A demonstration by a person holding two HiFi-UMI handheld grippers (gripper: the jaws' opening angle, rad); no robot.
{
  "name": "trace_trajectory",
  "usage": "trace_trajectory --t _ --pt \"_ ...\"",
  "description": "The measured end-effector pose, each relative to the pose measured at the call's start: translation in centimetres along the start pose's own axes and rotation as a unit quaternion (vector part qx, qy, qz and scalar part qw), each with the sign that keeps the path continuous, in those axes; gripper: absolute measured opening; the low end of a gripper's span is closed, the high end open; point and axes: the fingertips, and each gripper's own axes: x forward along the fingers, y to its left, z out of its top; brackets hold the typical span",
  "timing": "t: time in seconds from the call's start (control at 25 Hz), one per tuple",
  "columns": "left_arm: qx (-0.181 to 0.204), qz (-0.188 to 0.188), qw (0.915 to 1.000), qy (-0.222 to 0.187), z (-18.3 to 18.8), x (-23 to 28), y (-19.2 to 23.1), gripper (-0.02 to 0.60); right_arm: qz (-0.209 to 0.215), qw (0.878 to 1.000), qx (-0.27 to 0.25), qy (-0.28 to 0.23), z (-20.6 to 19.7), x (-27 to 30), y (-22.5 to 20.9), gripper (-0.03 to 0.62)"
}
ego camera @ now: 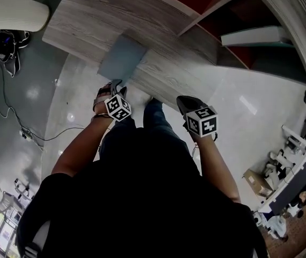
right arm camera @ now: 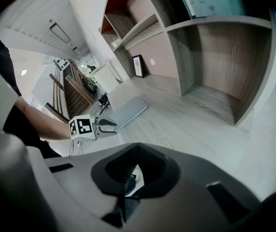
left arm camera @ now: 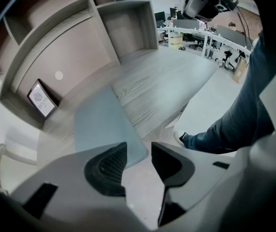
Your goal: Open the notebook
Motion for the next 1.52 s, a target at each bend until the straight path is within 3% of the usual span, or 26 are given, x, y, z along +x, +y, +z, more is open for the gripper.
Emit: trace_trajectory --t 0.92,1.32,1.52 --pt "0.032 -0.003 0.9995 -0.002 1.2 -1.4 0.2 0.098 -0.003 1.000 0.001 -0.013 0.0 -0.5 0.7 0.000" --pt "0.057 -0.010 0.9983 0.009 0.1 -0.4 -0.5 0.089 -0.011 1.000 0.010 -0.010 -1.1 -0.8 1.1 0.000" --pt "0.065 -0.005 0.9979 0.005 0.1 -1.1 -0.5 0.056 -0.010 1.000 0.011 -0.012 -1.1 -0.8 1.3 0.000"
